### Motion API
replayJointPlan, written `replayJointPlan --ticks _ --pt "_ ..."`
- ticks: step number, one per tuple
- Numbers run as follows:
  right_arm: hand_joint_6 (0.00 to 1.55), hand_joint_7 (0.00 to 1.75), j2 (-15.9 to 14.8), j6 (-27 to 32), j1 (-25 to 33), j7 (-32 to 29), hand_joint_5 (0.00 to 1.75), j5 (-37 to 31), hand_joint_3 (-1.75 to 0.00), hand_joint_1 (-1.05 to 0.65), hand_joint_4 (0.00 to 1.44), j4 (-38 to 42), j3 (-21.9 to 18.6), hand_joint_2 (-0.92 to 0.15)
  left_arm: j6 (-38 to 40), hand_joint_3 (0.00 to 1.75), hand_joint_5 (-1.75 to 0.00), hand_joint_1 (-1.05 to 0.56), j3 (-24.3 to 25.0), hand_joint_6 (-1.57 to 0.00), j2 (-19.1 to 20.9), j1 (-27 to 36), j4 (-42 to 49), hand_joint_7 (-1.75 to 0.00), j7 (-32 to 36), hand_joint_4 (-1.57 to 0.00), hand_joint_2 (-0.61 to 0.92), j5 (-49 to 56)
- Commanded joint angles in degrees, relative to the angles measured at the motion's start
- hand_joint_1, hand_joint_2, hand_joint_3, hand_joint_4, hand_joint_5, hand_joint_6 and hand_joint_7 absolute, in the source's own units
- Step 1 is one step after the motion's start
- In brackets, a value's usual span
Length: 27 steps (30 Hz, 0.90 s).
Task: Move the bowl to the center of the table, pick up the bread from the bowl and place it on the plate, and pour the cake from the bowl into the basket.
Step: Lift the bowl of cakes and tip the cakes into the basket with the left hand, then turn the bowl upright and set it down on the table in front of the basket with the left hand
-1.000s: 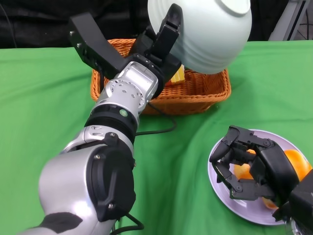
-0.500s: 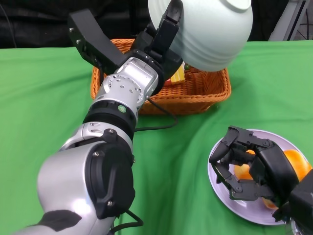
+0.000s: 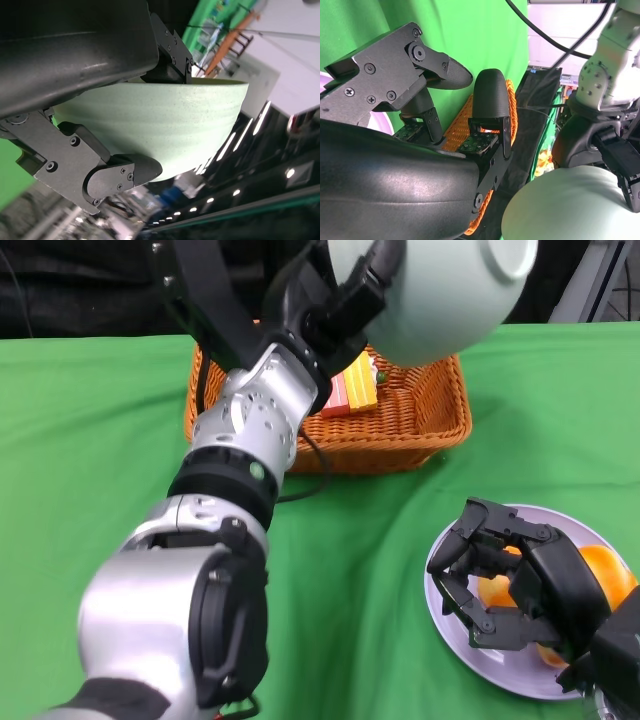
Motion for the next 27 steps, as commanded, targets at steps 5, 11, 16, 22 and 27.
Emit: replayJointPlan --ticks 5,11,16,22,27 --pt "0.69 1.36 -1.0 -0.4 -0.1 0.2 1.63 0.7 -0.95 -0.16 0.79 -0.1 -0.3 -0.53 -17.5 1.23 -1.75 -0.22 -11.1 -0.70 4.1 4.6 -6.3 -1.59 -11.1 -0.81 0.48 11.3" --pt "0.68 1.37 -1.4 -1.4 -0.4 0.0 1.62 -0.1 -0.87 -0.18 0.78 0.5 -0.3 -0.57 -36.3 1.10 -1.75 -0.21 -18.0 -0.71 7.7 8.5 -8.9 -1.48 -8.7 -0.80 0.57 21.3" --pt "0.68 1.36 -1.5 -2.7 -0.8 0.4 1.61 0.4 -0.83 -0.18 0.79 1.3 -0.4 -0.59 -48.6 1.04 -1.75 -0.20 -21.3 -0.73 11.2 9.6 -8.1 -1.43 -4.7 -0.83 0.64 27.8" --pt "0.69 1.35 -1.7 -3.0 -1.4 0.2 1.60 0.0 -0.81 -0.19 0.82 1.7 -0.4 -0.61 -59.4 1.06 -1.75 -0.20 -25.4 -0.77 17.2 10.1 -8.0 -1.32 7.4 -0.84 0.61 40.2" --pt "0.70 1.35 -1.8 -2.5 -1.6 0.3 1.59 0.3 -0.79 -0.20 0.83 1.0 -0.5 -0.61 -64.8 0.99 -1.71 -0.19 -28.1 -0.80 21.8 10.6 -6.9 -1.27 15.8 -0.80 0.66 47.7"
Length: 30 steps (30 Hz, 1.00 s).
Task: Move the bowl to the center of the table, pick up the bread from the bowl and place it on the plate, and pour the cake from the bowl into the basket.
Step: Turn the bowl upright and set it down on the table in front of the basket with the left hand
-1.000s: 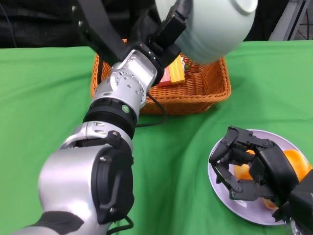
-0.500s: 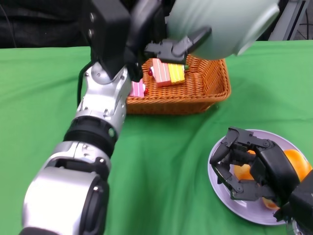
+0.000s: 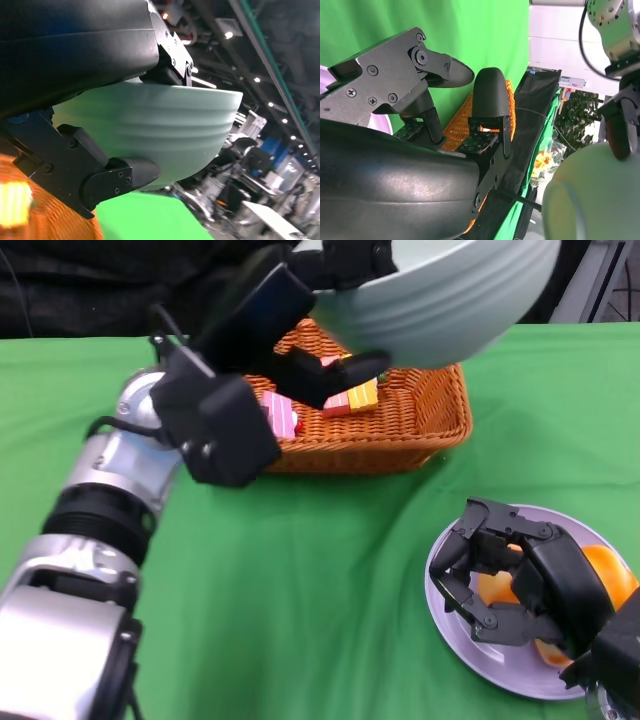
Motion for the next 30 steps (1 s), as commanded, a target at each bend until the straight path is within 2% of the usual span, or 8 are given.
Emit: replayJointPlan --ticks 1,7,11,15,20,26,30 --pt "0.70 1.35 -0.9 0.2 -0.7 0.3 1.59 1.1 -0.78 -0.20 0.83 -0.9 -0.5 -0.61 -4.3 1.03 -1.69 -0.18 -1.6 -0.80 4.1 0.6 0.5 -1.29 6.3 -0.81 0.63 4.6" --pt "0.69 1.36 -1.0 1.8 -0.9 0.5 1.62 1.7 -0.77 -0.21 0.81 -1.6 -0.5 -0.63 -7.5 1.08 -1.73 -0.17 -4.0 -0.75 9.6 1.6 1.6 -1.38 18.2 -0.78 0.60 12.8" --pt "0.67 1.37 -0.9 1.6 -1.3 0.5 1.63 1.7 -0.80 -0.17 0.80 -1.1 -0.5 -0.62 -9.7 1.03 -1.73 -0.15 -6.1 -0.74 14.3 3.4 0.5 -1.39 29.7 -0.76 0.61 20.7" --pt "0.69 1.34 -0.7 2.5 -1.3 0.1 1.61 1.7 -0.94 -0.14 0.82 -1.5 -0.6 -0.54 -11.9 1.00 -1.74 -0.15 -8.4 -0.74 18.5 6.6 -0.9 -1.43 39.6 -0.80 0.61 27.2" --pt "0.70 1.32 -0.7 2.7 -1.7 0.4 1.62 2.2 -0.97 -0.16 0.84 -0.9 -1.0 -0.51 -12.7 1.05 -1.67 -0.16 -12.2 -0.74 23.2 9.7 -3.3 -1.40 52.1 -0.82 0.56 35.3" --pt "0.70 1.31 -0.8 3.1 -1.8 0.6 1.61 2.6 -0.97 -0.17 0.83 -0.9 -1.4 -0.51 -12.4 1.09 -1.74 -0.09 -18.0 -0.71 28.0 12.2 -6.8 -1.42 66.0 -0.76 0.50 44.4" --pt "0.70 1.31 -0.8 3.5 -1.7 0.6 1.61 2.6 -0.96 -0.15 0.82 -1.3 -1.4 -0.53 -10.4 1.03 -1.74 -0.08 -23.2 -0.64 30.9 13.5 -8.7 -1.50 75.3 -0.74 0.54 50.3"
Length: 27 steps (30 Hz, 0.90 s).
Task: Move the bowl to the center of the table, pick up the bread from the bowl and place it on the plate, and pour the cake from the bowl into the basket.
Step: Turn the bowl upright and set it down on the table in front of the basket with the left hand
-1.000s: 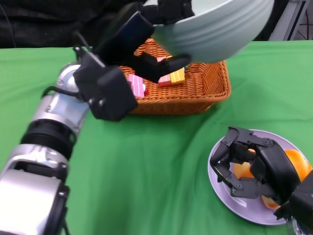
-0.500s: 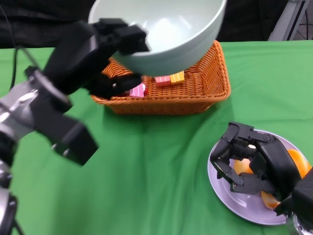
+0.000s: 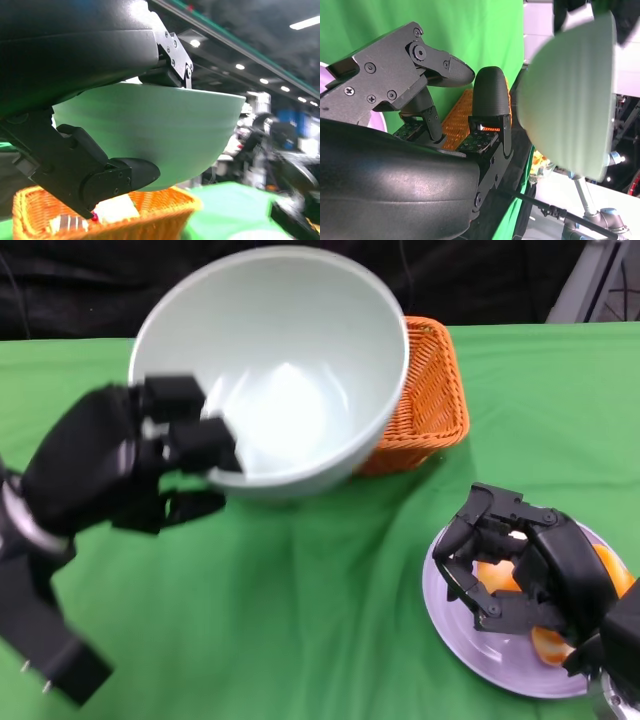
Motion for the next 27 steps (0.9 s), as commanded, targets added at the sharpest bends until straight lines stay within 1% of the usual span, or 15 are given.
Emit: replayJointPlan --ticks 1,5,6,7,8,9,10,12,14,16,17,19,22,27 --pt "0.70 1.31 -0.8 0.6 -0.5 0.0 1.61 0.9 -0.96 -0.15 0.82 -0.4 -0.6 -0.53 1.7 1.02 -1.73 -0.09 -3.5 -0.64 4.0 -0.4 -1.6 -1.50 8.2 -0.74 0.54 4.1" --pt "0.70 1.31 -0.8 0.8 -0.5 0.1 1.61 1.0 -0.96 -0.15 0.82 -0.5 -0.6 -0.53 3.5 1.01 -1.73 -0.09 -7.5 -0.64 4.6 -1.4 -1.1 -1.50 13.9 -0.74 0.54 6.3" --pt "0.70 1.31 -0.8 0.8 -0.4 0.0 1.61 0.9 -0.96 -0.15 0.82 -0.5 -0.6 -0.53 4.0 1.01 -1.73 -0.09 -8.9 -0.64 5.2 -0.5 -1.5 -1.50 15.4 -0.74 0.54 7.2" --pt "0.70 1.31 -0.8 0.9 -0.4 0.0 1.61 0.9 -0.96 -0.16 0.82 -0.6 -0.6 -0.53 4.4 0.80 -1.74 -0.13 -10.1 -0.66 5.5 0.2 -1.8 -1.46 16.7 -0.73 0.65 7.9" --pt "0.70 1.31 -0.7 1.0 -0.3 0.0 1.61 0.9 -0.96 -0.16 0.82 -0.7 -0.6 -0.53 5.1 0.71 -1.74 -0.14 -11.6 -0.66 6.1 1.3 -2.1 -1.45 17.8 -0.73 0.70 8.8" --pt "0.70 1.31 -0.7 1.1 -0.2 0.0 1.61 1.0 -0.96 -0.16 0.83 -0.8 -0.6 -0.53 5.7 0.57 -1.74 -0.15 -12.8 -0.67 6.5 1.9 -2.3 -1.46 18.7 -0.74 0.71 9.4" --pt "0.70 1.31 -0.7 1.2 -0.1 0.0 1.61 1.0 -0.96 -0.17 0.83 -0.9 -0.6 -0.53 6.2 0.47 -1.75 -0.15 -13.7 -0.68 6.8 2.0 -2.3 -1.47 19.5 -0.74 0.71 9.8" --pt "0.70 1.31 -0.8 1.3 0.0 0.0 1.61 0.9 -0.96 -0.16 0.82 -1.2 -0.6 -0.53 6.8 0.39 -1.75 -0.15 -15.7 -0.66 7.6 2.9 -2.3 -1.50 21.5 -0.75 0.73 10.6" --pt "0.70 1.31 -0.8 1.3 0.1 -0.3 1.61 0.7 -0.96 -0.16 0.82 -1.5 -0.7 -0.53 7.4 0.35 -1.75 -0.14 -17.2 -0.65 8.1 3.7 -2.1 -1.52 23.1 -0.75 0.74 10.8" --pt "0.70 1.32 -0.9 1.1 0.2 -0.6 1.61 0.4 -0.97 -0.17 0.82 -1.7 -0.8 -0.53 7.6 0.35 -1.75 -0.16 -18.4 -0.63 8.5 4.5 -1.8 -1.57 23.7 -0.76 0.80 10.5" --pt "0.70 1.32 -1.0 1.0 0.2 -0.7 1.61 0.3 -0.97 -0.17 0.82 -1.7 -0.8 -0.53 7.5 0.28 -1.75 -0.19 -18.8 -0.59 8.7 4.9 -1.6 -1.64 23.5 -0.76 0.82 10.2" --pt "0.70 1.33 -1.1 0.9 0.2 -0.6 1.61 0.3 -0.97 -0.17 0.81 -1.7 -0.8 -0.52 7.3 0.20 -1.75 -0.19 -19.5 -0.57 9.0 5.4 -1.4 -1.68 22.9 -0.76 0.83 9.8" --pt "0.69 1.33 -1.1 1.0 0.4 -0.9 1.60 0.1 -0.96 -0.17 0.81 -2.1 -0.9 -0.52 6.9 0.18 -1.75 -0.18 -20.9 -0.55 9.2 6.2 -1.3 -1.73 23.4 -0.76 0.87 9.8" --pt "0.69 1.34 -1.1 1.1 0.5 -1.2 1.60 0.3 -0.95 -0.18 0.82 -2.4 -1.0 -0.53 6.4 0.19 -1.75 -0.17 -21.7 -0.56 9.0 6.9 -0.9 -1.75 22.9 -0.78 0.92 9.2"
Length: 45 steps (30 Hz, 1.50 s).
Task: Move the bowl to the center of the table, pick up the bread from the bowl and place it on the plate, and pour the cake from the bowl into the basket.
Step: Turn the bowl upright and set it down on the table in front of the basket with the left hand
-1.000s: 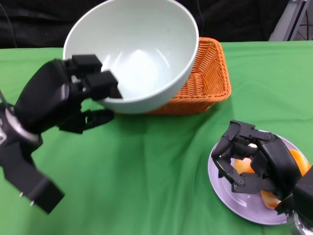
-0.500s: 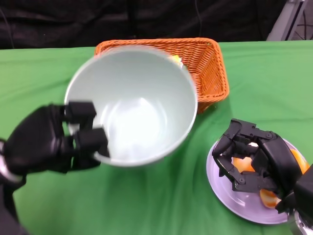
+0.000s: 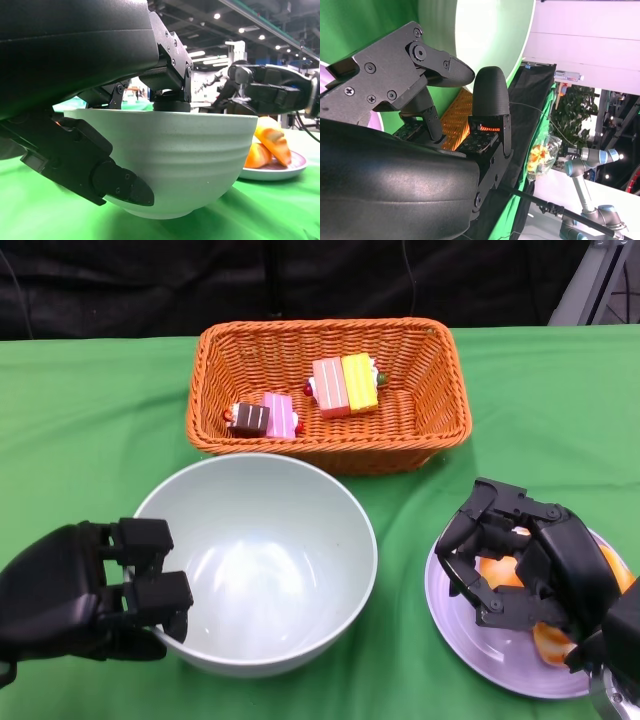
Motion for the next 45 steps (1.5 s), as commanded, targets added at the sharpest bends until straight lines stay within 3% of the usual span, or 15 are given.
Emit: replayJointPlan --ticks 1,6,10,21,29,31,34,36,37,42,43,45 --pt "0.69 1.34 -1.1 0.6 0.6 -0.4 1.60 0.6 -0.95 -0.18 0.82 -1.3 -0.9 -0.53 -0.5 0.19 -1.75 -0.17 -0.5 -0.56 1.1 0.6 0.6 -1.75 1.5 -0.78 0.92 -1.4" --pt "0.68 1.34 -1.2 1.2 0.9 -0.4 1.61 0.8 -0.93 -0.18 0.80 -1.9 -0.9 -0.54 -0.3 0.24 -1.75 -0.21 -1.1 -0.55 0.5 0.9 1.8 -1.73 0.9 -0.78 0.92 -1.9" --pt "0.68 1.33 -1.3 1.4 1.1 -0.8 1.60 0.4 -0.92 -0.19 0.81 -2.3 -0.9 -0.54 0.5 0.16 -1.75 -0.19 -1.3 -0.59 -0.3 1.0 3.9 -1.63 -1.2 -0.76 0.92 -3.0" --pt "0.69 1.34 -1.2 0.7 0.8 -1.1 1.60 0.4 -0.92 -0.17 0.82 -2.1 -1.0 -0.55 3.1 0.13 -1.75 -0.10 -1.7 -0.57 -3.1 0.3 8.9 -1.70 -2.5 -0.76 0.89 -4.2" --pt "0.69 1.39 -1.0 0.3 0.6 -2.1 1.61 0.1 -0.98 -0.19 0.82 -2.0 -1.1 -0.52 2.6 0.21 -1.72 -0.12 -2.4 -0.67 -6.2 -1.3 13.6 -1.39 -5.9 -0.71 0.92 -6.1" --pt "0.69 1.40 -1.0 0.1 0.6 -2.1 1.61 0.1 -0.98 -0.19 0.82 -1.9 -1.1 -0.52 2.2 0.22 -1.64 -0.14 -2.4 -0.74 -6.3 -1.5 13.9 -1.20 -6.8 -0.73 0.92 -6.6" --pt "0.68 1.40 -1.0 0.4 0.5 -2.1 1.61 0.3 -0.99 -0.19 0.82 -2.0 -1.2 -0.51 1.4 0.23 -1.62 -0.14 -2.6 -0.76 -6.1 -1.8 14.2 -1.15 -9.0 -0.74 0.92 -7.4" --pt "0.68 1.40 -1.0 0.9 0.5 -2.2 1.61 0.5 -1.00 -0.18 0.82 -2.3 -1.2 -0.51 0.4 0.13 -1.37 -0.24 -2.7 -0.88 -6.0 -2.2 14.6 -0.74 -11.5 -0.80 0.92 -8.0" --pt "0.68 1.40 -1.0 1.0 0.5 -2.2 1.61 0.6 -1.00 -0.18 0.82 -2.3 -1.2 -0.51 0.1 0.11 -1.33 -0.26 -2.7 -0.91 -5.9 -2.3 14.6 -0.67 -12.3 -0.81 0.92 -8.4" --pt "0.68 1.39 -1.3 0.4 0.2 -3.1 1.61 0.0 -1.01 -0.18 0.82 -2.2 -1.9 -0.50 -0.9 0.10 -1.29 -0.27 -2.7 -0.95 -5.6 -2.3 14.2 -0.58 -13.7 -0.82 0.92 -9.3" --pt "0.68 1.37 -1.5 0.2 -0.1 -4.1 1.61 -0.4 -0.96 -0.19 0.82 -2.2 -2.6 -0.53 -1.6 0.10 -0.87 -0.33 -2.9 -0.94 -5.5 -2.5 14.2 -0.38 -13.8 -0.89 0.92 -9.3" --pt "0.68 1.36 -1.6 -0.3 -0.5 -6.2 1.60 -1.3 -0.89 -0.19 0.81 -2.4 -4.0 -0.56 -2.4 0.12 -0.46 -0.38 -3.1 -0.99 -5.3 -2.7 14.1 -0.15 -13.8 -1.01 0.92 -9.1"
